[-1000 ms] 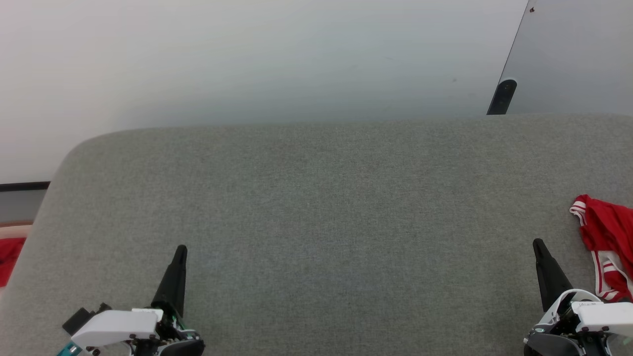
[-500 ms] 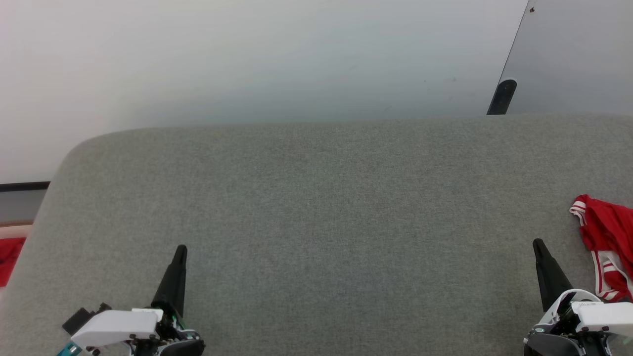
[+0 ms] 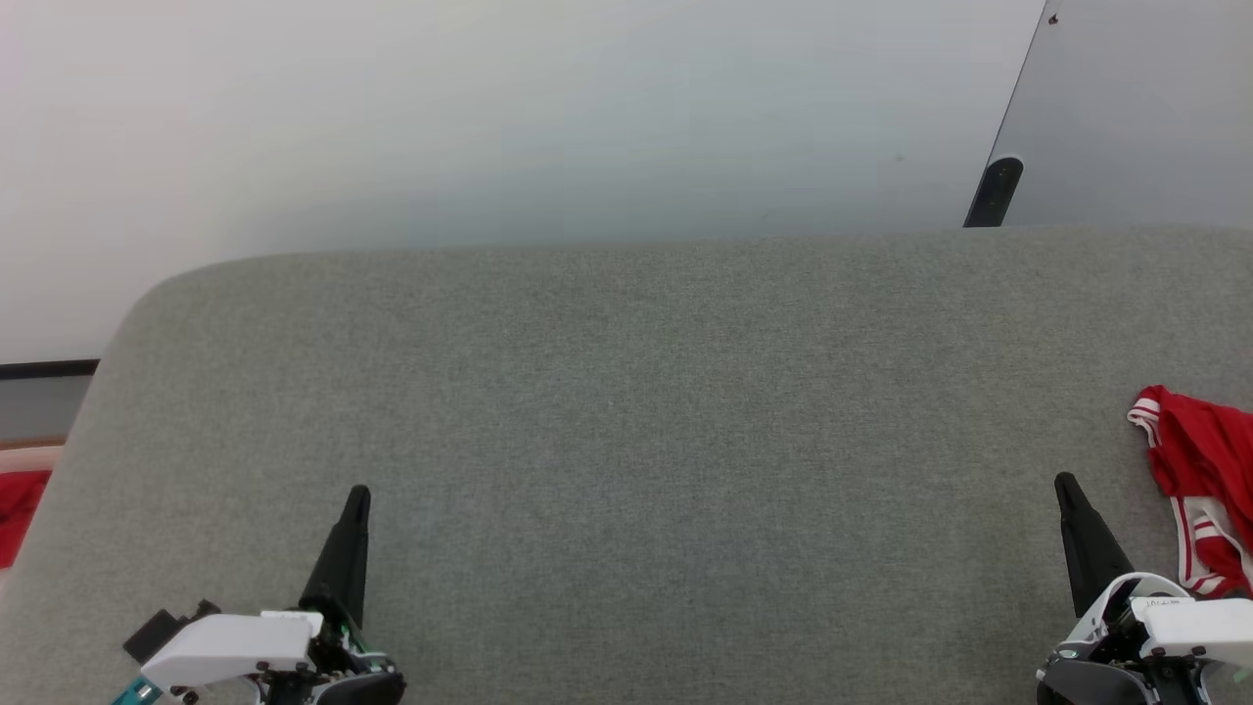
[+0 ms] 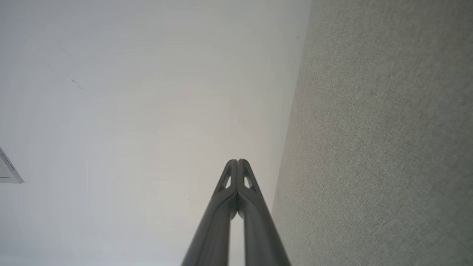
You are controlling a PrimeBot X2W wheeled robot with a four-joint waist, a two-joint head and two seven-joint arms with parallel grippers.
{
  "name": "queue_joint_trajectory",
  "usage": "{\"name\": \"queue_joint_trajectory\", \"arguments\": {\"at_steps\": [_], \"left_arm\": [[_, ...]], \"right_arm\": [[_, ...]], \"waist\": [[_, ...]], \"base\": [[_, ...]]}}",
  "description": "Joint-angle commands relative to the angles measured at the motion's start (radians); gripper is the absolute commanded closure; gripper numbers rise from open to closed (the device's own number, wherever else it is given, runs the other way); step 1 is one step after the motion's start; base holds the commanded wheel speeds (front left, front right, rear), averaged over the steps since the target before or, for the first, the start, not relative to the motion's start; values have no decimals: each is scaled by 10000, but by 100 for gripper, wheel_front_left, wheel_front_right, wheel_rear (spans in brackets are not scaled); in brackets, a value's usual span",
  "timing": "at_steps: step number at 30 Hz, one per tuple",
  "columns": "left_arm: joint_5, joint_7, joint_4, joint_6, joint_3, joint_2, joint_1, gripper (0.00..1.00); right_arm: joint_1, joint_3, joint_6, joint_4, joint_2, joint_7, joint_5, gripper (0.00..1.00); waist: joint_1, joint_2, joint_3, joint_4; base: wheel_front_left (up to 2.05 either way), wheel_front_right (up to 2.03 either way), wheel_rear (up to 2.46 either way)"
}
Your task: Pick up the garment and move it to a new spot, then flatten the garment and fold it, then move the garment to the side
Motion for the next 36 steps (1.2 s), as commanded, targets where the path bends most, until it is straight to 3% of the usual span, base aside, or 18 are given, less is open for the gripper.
{"name": "queue_joint_trajectory", "arguments": {"at_steps": [1, 36], "left_arm": [[-31, 25, 10, -45, 19, -1, -96, 100], [-32, 25, 9, -44, 19, -1, -96, 100]], "right_arm": [[-31, 5, -14, 3, 36, 5, 38, 100], [-31, 7, -14, 2, 36, 4, 39, 100]], "waist": [[0, 0, 0, 0], [0, 0, 0, 0]], "base": [[0, 0, 0], [0, 0, 0]]}}
